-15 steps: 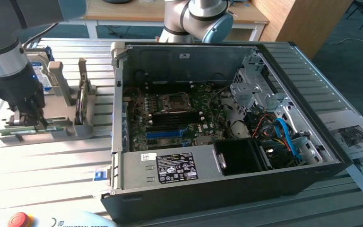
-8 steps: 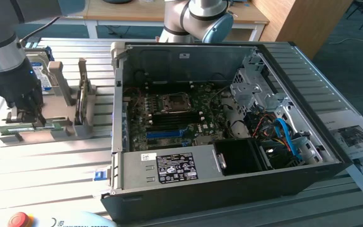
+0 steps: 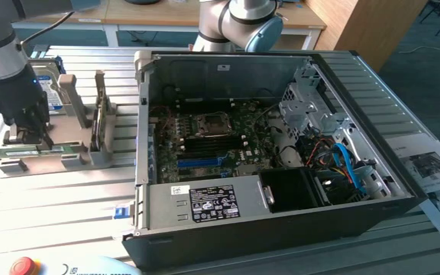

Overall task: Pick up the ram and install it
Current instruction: 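Pick up the ram and move it above insertion slot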

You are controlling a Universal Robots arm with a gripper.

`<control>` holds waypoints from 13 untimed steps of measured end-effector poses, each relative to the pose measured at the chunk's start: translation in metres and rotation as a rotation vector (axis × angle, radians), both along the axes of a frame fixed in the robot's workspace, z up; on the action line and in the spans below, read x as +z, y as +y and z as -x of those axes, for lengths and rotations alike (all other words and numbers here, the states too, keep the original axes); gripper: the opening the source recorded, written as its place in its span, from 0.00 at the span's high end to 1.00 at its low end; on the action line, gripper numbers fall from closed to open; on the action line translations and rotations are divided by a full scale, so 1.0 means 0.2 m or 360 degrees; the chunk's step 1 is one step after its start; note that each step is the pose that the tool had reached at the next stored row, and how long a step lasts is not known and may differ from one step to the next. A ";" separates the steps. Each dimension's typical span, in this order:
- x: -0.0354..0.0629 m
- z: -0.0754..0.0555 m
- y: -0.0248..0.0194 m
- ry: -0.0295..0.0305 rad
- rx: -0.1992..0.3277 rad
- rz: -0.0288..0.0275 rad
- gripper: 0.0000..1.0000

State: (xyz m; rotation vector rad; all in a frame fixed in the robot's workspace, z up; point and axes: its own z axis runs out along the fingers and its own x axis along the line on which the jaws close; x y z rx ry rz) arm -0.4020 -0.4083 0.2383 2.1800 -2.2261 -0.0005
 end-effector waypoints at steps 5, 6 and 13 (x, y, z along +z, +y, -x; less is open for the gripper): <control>0.056 0.00 0.000 0.00035 0.0000 -0.00001 0.88; 0.068 0.00 0.000 0.00041 0.0000 -0.00001 0.88; 0.150 0.00 0.000 0.00107 0.0000 -0.00001 0.88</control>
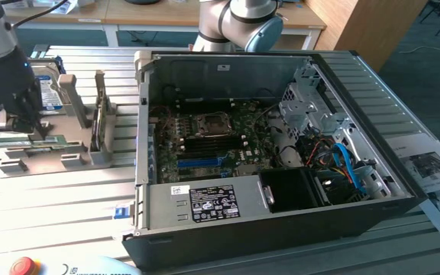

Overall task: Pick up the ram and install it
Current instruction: 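Pick up the ram and move it above insertion slot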

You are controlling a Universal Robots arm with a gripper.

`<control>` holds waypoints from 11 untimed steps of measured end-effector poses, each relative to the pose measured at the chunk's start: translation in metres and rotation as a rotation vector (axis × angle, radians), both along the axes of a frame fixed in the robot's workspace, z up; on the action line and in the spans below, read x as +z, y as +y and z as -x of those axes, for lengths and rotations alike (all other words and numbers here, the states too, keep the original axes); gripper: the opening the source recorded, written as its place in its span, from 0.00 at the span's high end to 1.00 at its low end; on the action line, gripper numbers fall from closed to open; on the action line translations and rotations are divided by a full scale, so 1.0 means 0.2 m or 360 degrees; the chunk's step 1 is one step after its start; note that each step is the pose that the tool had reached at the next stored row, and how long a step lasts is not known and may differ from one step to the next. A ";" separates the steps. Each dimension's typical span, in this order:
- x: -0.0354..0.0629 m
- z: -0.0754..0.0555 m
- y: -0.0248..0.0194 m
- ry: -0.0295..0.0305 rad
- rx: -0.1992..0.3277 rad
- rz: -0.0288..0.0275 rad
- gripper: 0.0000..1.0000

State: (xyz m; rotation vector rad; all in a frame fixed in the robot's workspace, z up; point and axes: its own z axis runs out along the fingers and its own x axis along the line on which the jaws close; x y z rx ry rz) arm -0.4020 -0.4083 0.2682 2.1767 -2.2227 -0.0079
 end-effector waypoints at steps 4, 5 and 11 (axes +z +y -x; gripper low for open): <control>0.042 0.00 0.000 0.00030 0.0000 0.00001 0.88; 0.052 0.00 0.000 0.00035 0.0000 0.00000 0.88; 0.110 0.00 0.000 0.00060 0.0000 0.00001 0.88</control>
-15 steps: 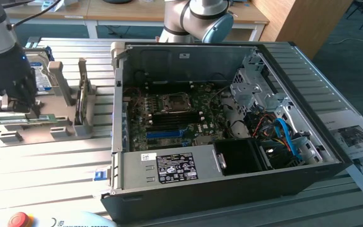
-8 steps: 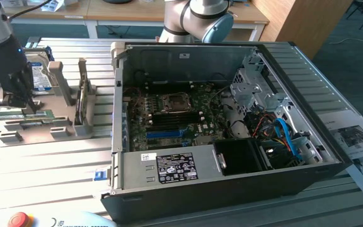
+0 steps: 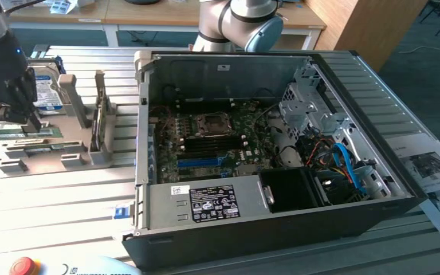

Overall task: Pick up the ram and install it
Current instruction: 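Pick up the ram and move it above insertion slot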

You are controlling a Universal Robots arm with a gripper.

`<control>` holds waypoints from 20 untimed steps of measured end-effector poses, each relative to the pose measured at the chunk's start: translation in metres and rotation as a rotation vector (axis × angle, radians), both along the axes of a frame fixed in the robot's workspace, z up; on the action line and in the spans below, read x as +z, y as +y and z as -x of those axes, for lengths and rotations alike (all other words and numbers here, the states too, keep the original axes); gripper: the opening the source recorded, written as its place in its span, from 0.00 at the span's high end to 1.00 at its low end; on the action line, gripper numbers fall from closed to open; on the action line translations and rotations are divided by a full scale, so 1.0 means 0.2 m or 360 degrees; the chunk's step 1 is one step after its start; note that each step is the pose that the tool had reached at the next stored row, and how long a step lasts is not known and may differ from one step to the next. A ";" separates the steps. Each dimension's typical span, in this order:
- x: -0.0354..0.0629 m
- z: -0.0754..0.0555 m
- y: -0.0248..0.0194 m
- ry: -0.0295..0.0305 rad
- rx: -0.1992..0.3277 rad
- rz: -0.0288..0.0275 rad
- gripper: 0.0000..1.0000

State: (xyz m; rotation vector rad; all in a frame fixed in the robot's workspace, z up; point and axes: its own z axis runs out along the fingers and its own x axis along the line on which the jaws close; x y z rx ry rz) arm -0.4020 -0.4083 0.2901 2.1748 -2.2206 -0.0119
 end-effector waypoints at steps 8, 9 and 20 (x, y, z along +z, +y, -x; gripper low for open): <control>0.070 0.00 0.000 0.00026 0.0000 -0.00001 0.88; 0.079 0.00 0.000 0.00030 0.0000 0.00000 0.88; 0.182 0.00 0.000 0.00067 0.0000 0.00000 0.88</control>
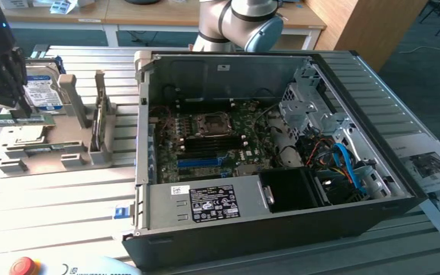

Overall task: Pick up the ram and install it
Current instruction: 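Pick up the ram and move it above insertion slot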

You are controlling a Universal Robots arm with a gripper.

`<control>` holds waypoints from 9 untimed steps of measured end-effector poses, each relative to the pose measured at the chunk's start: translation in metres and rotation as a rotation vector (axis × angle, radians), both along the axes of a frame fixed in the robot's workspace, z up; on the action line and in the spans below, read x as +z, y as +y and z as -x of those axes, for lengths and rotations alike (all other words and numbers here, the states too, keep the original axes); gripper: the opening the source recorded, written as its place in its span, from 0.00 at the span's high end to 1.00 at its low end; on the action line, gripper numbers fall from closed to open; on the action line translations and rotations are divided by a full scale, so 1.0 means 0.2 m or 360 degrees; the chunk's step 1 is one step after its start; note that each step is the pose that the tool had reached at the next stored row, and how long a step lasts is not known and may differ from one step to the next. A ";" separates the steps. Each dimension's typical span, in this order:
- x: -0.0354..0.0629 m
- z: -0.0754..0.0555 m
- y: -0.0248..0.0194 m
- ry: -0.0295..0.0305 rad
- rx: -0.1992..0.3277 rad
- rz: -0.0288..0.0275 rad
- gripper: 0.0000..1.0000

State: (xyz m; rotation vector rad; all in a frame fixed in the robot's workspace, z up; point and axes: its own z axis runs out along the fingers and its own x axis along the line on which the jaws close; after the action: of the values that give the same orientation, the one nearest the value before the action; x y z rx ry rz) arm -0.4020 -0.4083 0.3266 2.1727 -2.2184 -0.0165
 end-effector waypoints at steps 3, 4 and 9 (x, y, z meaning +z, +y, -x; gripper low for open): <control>0.028 0.00 0.000 0.00008 0.0000 0.00000 0.88; 0.036 0.00 0.000 0.00010 0.0000 -0.00001 0.88; 0.077 0.00 0.000 0.00017 0.0000 -0.00001 0.88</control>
State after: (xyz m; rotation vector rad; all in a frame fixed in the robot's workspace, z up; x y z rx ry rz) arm -0.4020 -0.4083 0.3419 2.1722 -2.2179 -0.0177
